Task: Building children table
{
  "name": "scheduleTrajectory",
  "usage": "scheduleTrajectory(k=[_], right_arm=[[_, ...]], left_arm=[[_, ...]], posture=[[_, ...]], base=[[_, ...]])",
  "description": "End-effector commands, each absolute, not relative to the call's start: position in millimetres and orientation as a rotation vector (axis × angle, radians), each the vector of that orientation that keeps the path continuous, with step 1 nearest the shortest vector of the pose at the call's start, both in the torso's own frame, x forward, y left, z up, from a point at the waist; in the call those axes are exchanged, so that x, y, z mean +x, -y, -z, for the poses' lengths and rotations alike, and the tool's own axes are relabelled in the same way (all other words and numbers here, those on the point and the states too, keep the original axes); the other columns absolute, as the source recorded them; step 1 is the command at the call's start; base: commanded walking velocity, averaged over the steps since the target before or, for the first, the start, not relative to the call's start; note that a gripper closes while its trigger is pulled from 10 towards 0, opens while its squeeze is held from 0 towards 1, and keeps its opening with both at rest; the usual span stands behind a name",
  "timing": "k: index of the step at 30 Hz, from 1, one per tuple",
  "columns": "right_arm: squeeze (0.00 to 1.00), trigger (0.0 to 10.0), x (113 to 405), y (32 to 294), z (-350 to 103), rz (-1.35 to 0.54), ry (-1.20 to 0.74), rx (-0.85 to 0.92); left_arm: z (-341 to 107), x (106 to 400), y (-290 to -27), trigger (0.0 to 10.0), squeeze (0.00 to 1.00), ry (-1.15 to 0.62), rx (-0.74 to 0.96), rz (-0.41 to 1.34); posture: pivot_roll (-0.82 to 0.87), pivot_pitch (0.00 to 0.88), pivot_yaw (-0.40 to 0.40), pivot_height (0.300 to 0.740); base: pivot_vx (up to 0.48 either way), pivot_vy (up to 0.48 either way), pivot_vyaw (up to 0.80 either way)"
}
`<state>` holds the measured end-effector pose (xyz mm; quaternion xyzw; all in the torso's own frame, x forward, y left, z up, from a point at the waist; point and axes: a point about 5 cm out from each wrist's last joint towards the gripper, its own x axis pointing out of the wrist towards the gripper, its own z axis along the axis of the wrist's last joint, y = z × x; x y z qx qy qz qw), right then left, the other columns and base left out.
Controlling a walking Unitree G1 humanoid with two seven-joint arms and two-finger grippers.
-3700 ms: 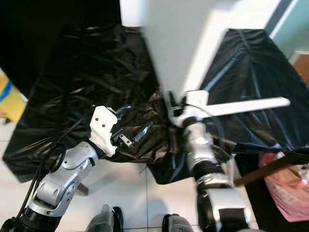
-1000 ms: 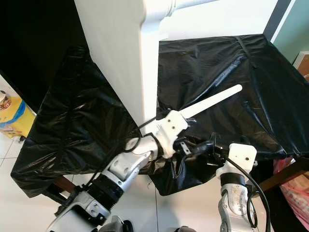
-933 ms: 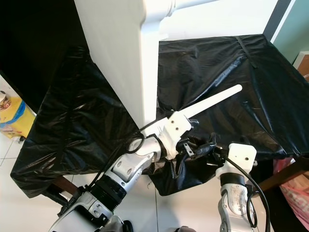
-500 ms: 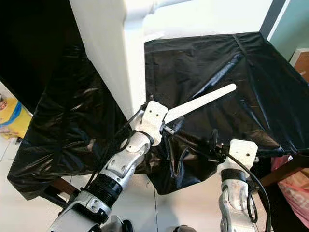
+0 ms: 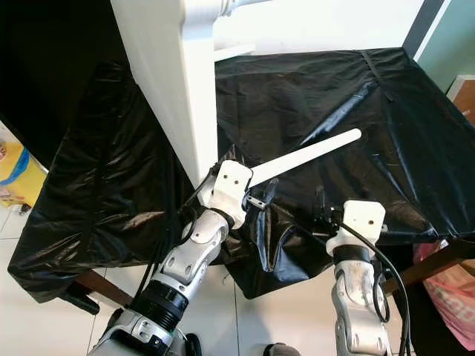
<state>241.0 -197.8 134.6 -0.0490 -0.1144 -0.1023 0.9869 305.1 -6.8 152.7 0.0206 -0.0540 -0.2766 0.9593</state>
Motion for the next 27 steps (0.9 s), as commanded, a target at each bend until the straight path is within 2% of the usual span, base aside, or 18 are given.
scheduleTrajectory(k=[1, 7, 8, 9, 14, 23, 27], right_arm=[[0.0, 10.0, 243.6, 198.2, -128.4, 0.187, 0.203, -0.103], [0.0, 10.0, 248.9, 196.0, -129.4, 0.162, 0.212, -0.11], [0.0, 10.0, 255.4, 194.0, -131.0, 0.142, 0.22, -0.11], [0.0, 10.0, 257.5, 193.5, -131.4, 0.136, 0.222, -0.11], [0.0, 10.0, 260.5, 192.2, -131.9, 0.122, 0.227, -0.111], [0.0, 10.0, 281.9, 184.0, -139.7, 0.003, 0.259, -0.128], [0.0, 10.0, 292.9, 184.7, -141.3, -0.042, 0.251, -0.137]], left_arm=[[-145.3, 302.7, -13.1, 10.0, 0.0, 0.093, 0.059, 0.335], [-140.3, 299.3, -32.3, 10.0, 0.0, 0.086, 0.101, 0.303], [-134.2, 295.4, -56.8, 10.0, 0.0, 0.071, 0.138, 0.258], [-132.6, 293.1, -65.1, 10.0, 0.0, 0.07, 0.154, 0.245], [-131.2, 289.7, -77.1, 10.0, 0.0, 0.065, 0.169, 0.219], [-125.8, 274.7, -132.9, 10.0, 0.0, 0.019, 0.233, 0.071], [-128.9, 272.0, -137.9, 10.0, 0.0, 0.026, 0.241, 0.065]], posture=[[0.01, 0.099, -0.02, 0.74], [0.02, 0.094, -0.023, 0.74], [0.04, 0.089, -0.029, 0.74], [0.04, 0.087, -0.031, 0.74], [0.05, 0.085, -0.035, 0.74], [0.07, 0.079, -0.055, 0.74], [0.08, 0.078, -0.06, 0.74]], base=[[0.0, 0.0, 0.0], [0.0, 0.0, 0.0], [0.0, 0.0, 0.0], [0.0, 0.0, 0.0], [0.0, 0.0, 0.0], [0.0, 0.0, 0.0], [0.0, 0.0, 0.0]])
